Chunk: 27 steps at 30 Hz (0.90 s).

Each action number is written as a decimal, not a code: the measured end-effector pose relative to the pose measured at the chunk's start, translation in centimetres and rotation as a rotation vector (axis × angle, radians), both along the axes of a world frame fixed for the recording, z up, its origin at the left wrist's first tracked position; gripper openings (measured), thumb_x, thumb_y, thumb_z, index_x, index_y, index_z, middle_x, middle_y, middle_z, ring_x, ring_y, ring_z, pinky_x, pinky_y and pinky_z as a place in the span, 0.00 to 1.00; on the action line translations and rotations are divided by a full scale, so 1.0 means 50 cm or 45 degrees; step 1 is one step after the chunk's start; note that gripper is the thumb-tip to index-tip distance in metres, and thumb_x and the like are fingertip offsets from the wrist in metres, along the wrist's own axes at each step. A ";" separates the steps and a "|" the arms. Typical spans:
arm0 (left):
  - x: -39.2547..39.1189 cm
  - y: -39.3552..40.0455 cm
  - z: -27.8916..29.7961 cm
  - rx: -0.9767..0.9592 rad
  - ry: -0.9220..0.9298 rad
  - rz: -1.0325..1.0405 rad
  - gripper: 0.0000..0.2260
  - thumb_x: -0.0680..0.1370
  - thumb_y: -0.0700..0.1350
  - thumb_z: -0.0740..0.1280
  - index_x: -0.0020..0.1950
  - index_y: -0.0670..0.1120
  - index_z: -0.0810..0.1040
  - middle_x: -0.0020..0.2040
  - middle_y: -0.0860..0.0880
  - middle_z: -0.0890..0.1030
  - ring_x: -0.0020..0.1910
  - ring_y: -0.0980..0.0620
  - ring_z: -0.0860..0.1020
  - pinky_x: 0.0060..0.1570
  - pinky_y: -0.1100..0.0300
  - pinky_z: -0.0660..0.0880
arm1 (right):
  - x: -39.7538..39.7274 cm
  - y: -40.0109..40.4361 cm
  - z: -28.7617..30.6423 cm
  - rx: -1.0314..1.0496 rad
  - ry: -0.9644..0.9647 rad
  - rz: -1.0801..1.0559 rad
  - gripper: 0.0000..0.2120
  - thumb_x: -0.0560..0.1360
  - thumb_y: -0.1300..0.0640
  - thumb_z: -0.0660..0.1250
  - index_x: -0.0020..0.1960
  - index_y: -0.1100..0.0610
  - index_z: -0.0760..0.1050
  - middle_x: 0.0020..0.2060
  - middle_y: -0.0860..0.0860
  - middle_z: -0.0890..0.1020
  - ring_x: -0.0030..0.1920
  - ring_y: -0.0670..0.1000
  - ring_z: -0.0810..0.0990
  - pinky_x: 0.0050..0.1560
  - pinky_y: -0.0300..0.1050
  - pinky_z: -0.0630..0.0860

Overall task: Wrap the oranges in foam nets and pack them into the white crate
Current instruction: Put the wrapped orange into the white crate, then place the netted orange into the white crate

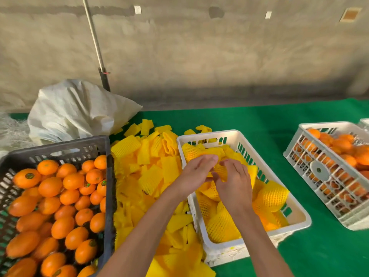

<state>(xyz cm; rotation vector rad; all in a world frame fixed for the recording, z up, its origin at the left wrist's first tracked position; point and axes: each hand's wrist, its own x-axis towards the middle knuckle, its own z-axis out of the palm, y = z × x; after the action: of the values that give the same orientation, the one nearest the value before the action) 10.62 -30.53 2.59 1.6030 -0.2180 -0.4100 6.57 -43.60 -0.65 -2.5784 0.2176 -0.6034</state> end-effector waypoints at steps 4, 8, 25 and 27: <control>-0.004 0.062 -0.012 0.191 -0.141 0.128 0.06 0.85 0.53 0.65 0.56 0.56 0.81 0.57 0.60 0.82 0.57 0.62 0.80 0.55 0.62 0.80 | 0.003 0.070 0.000 0.114 0.016 0.151 0.11 0.77 0.60 0.72 0.59 0.61 0.80 0.56 0.54 0.82 0.59 0.57 0.76 0.58 0.52 0.75; -0.018 0.135 -0.046 0.381 -0.138 0.219 0.08 0.85 0.47 0.64 0.51 0.48 0.82 0.46 0.55 0.83 0.43 0.65 0.80 0.43 0.67 0.76 | -0.007 0.166 -0.024 0.141 0.174 0.309 0.11 0.79 0.63 0.68 0.61 0.61 0.79 0.56 0.56 0.82 0.58 0.57 0.78 0.54 0.51 0.75; -0.123 0.251 -0.225 1.089 0.089 0.187 0.09 0.85 0.46 0.60 0.52 0.41 0.74 0.59 0.36 0.80 0.58 0.35 0.79 0.47 0.52 0.71 | -0.031 0.255 -0.290 -0.303 0.888 0.226 0.08 0.80 0.56 0.65 0.53 0.58 0.82 0.55 0.58 0.84 0.57 0.61 0.82 0.53 0.52 0.79; -0.124 0.253 -0.229 1.075 0.096 0.248 0.12 0.85 0.47 0.59 0.56 0.39 0.76 0.59 0.36 0.79 0.57 0.35 0.79 0.47 0.51 0.72 | -0.029 0.253 -0.291 -0.296 0.904 0.201 0.07 0.79 0.59 0.65 0.52 0.60 0.82 0.52 0.60 0.84 0.54 0.63 0.82 0.48 0.53 0.79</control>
<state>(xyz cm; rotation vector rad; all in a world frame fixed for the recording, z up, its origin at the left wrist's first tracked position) 4.43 -17.86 -8.84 2.4026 0.2037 -0.4357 5.10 -30.93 -15.17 -2.8998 0.1748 0.3863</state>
